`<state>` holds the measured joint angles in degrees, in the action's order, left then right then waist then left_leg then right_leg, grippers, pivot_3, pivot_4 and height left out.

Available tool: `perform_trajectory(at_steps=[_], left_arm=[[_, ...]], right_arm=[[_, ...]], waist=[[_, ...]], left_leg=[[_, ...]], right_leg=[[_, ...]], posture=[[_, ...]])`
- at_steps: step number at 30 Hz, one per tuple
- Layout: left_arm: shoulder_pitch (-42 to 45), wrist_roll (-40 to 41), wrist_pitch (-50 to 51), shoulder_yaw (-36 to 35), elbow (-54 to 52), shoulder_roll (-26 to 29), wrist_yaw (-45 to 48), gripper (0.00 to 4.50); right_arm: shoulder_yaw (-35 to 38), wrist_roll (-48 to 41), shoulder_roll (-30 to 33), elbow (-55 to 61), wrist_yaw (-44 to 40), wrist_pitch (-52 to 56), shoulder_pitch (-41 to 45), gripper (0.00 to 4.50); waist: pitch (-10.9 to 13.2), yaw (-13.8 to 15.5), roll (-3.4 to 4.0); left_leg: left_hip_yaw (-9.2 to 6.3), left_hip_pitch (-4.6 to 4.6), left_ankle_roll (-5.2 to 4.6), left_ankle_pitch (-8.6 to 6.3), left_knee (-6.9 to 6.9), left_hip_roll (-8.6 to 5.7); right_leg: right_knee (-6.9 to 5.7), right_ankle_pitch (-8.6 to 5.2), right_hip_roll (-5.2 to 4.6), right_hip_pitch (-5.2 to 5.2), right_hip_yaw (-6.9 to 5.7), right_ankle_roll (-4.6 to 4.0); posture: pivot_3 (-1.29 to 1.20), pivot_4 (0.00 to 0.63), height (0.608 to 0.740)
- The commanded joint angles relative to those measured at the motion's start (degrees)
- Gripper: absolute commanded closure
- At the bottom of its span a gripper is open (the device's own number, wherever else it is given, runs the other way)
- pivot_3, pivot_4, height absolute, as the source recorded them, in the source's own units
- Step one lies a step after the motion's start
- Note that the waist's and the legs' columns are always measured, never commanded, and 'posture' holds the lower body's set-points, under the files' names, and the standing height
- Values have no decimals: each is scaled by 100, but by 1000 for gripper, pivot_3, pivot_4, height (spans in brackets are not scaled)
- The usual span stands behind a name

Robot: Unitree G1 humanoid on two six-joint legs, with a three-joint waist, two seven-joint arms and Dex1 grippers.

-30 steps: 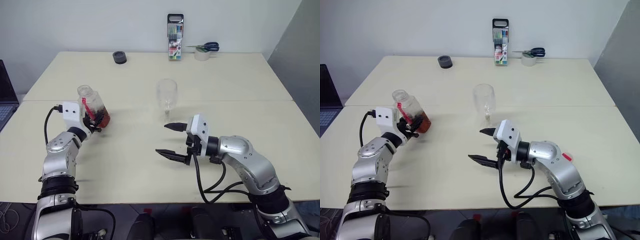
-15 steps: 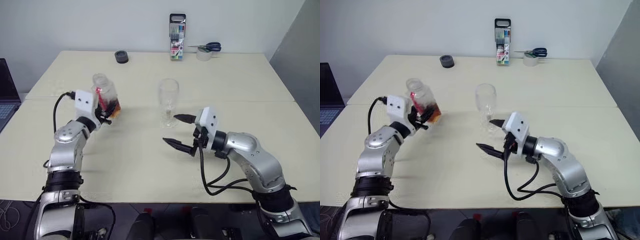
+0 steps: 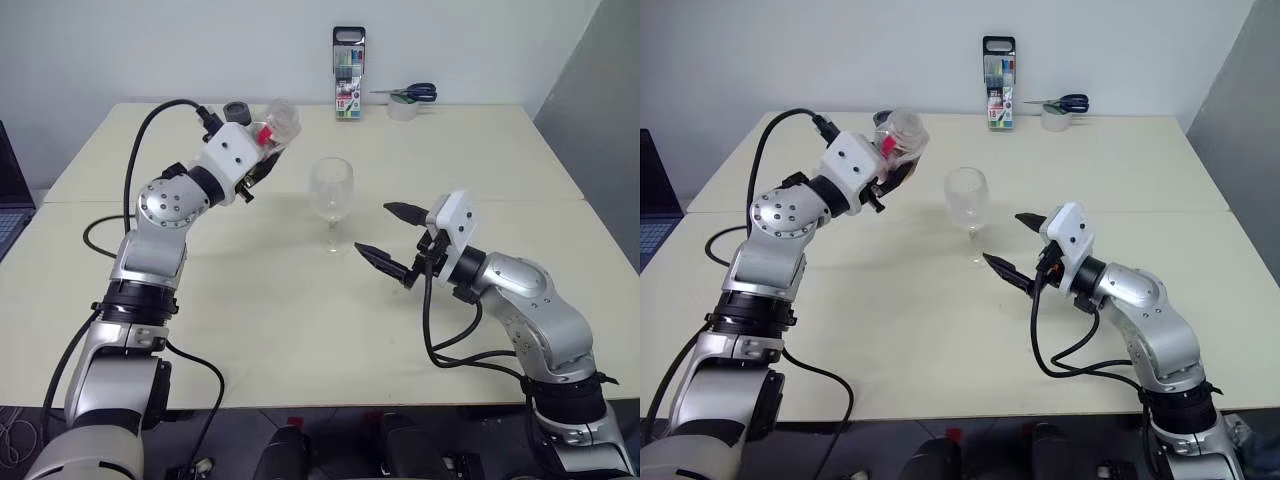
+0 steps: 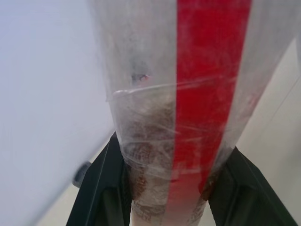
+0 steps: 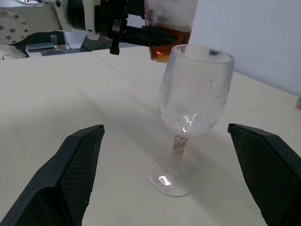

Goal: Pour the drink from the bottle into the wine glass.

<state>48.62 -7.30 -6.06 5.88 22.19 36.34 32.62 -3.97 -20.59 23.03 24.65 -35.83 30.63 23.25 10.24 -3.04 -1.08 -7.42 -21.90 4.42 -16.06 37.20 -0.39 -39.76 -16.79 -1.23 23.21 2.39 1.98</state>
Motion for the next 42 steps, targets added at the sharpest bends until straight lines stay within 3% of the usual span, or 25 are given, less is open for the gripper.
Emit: perform_trajectory(at_steps=[1,15,42], left_arm=[[376,-413,-721,120,353,135,-190,2832],[1078,-1783,-2326,585,1698,326,-1138,2832],[2242,-2985,-3282,1328,3169,299,-2376,2833]], right_arm=[[110,-93,-37,294,146,-33,19,0],[44,-249,-109,379,390,211,105,0],[250,-500,101,529,239,116,59,0]], waist=[[0,-2,0],[1,-13,-1],[1,-21,-1]], left_leg=[[-1,-1,0,0,0,-1],[-3,-3,-12,-6,1,-3],[-2,-5,-13,-6,4,-6]], right_leg=[[-2,0,0,0,0,0],[-8,0,-1,3,-2,0],[-12,0,-1,4,-3,1]], posture=[[0,150,740],[0,150,740],[0,150,740]])
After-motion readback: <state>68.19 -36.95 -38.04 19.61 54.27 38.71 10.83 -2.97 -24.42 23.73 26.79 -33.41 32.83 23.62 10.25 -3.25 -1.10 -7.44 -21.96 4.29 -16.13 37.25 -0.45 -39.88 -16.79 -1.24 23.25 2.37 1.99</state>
